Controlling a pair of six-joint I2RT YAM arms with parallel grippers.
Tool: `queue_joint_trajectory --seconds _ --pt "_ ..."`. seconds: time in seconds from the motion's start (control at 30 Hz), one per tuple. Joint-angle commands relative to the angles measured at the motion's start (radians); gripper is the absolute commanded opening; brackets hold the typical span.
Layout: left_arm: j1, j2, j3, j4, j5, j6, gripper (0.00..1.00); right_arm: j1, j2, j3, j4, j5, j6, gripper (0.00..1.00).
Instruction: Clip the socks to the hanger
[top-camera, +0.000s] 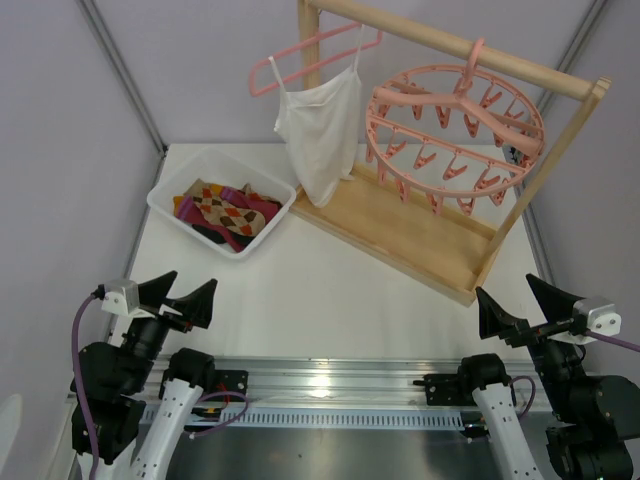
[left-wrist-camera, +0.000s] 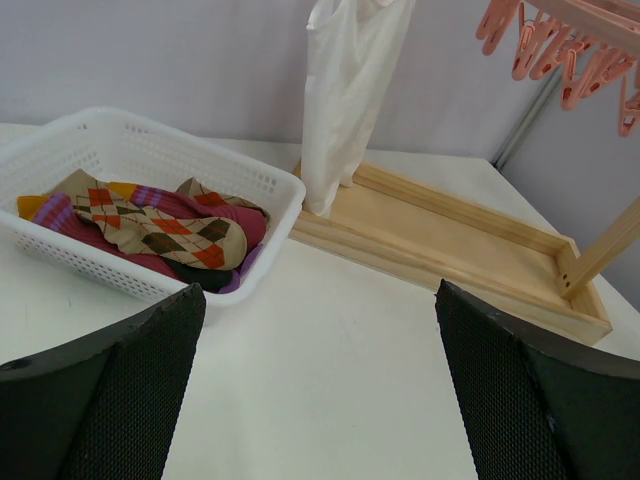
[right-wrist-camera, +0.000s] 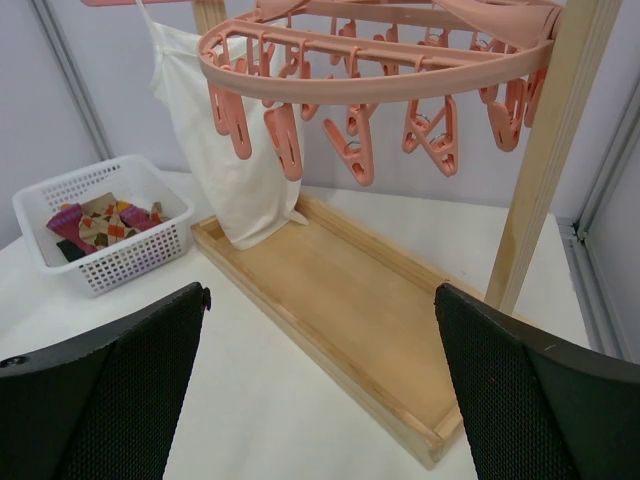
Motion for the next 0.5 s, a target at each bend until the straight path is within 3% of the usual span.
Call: queue_joint_trajectory --seconds 0.0,0.47 --pt "-0.008 -0.083 0.008 0.006 0.005 -0.017 1.00 0.005 -0.009 0.015 -0.018 -0.015 -0.008 0.99" --pt "-0.008 -0.084 -0.012 0.011 0.025 -0.020 0.99 0.005 -0.001 -0.002 -0.020 0.011 0.005 1.00"
